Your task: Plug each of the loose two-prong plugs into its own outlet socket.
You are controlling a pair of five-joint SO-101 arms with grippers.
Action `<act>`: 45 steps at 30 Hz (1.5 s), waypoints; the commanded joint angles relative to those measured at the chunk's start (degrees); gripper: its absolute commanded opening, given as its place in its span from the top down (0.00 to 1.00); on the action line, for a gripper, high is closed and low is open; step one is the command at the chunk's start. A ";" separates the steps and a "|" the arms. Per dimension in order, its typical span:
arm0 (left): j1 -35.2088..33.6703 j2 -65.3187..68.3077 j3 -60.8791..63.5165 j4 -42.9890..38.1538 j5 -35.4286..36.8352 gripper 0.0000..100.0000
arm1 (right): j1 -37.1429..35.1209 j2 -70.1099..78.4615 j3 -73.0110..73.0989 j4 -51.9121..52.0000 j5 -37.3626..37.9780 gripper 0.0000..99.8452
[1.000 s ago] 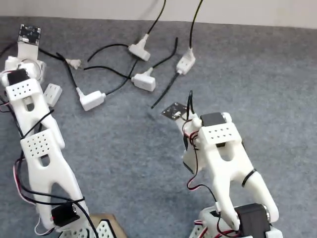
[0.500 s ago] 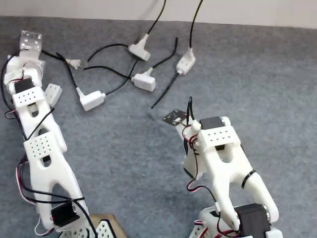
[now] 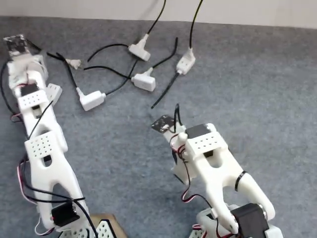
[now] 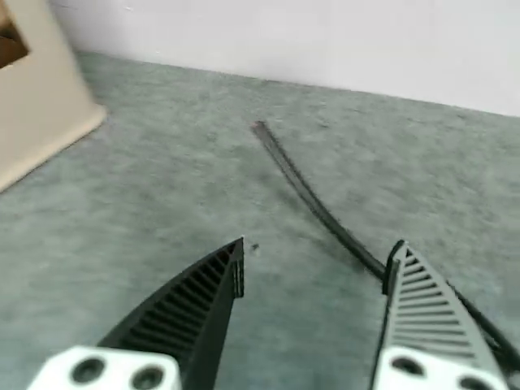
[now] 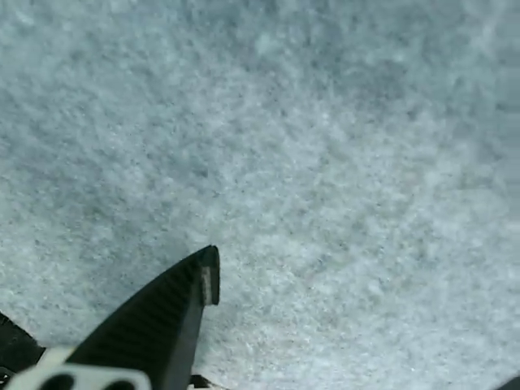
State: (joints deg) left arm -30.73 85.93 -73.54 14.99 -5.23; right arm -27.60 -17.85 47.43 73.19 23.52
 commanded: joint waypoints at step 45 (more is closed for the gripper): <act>2.77 -22.55 -21.85 79.30 -15.82 0.99 | -0.84 -0.22 -0.40 6.90 3.52 0.45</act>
State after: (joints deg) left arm -26.33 71.16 -92.70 90.77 -20.53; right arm -28.31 -17.41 47.52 79.43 26.42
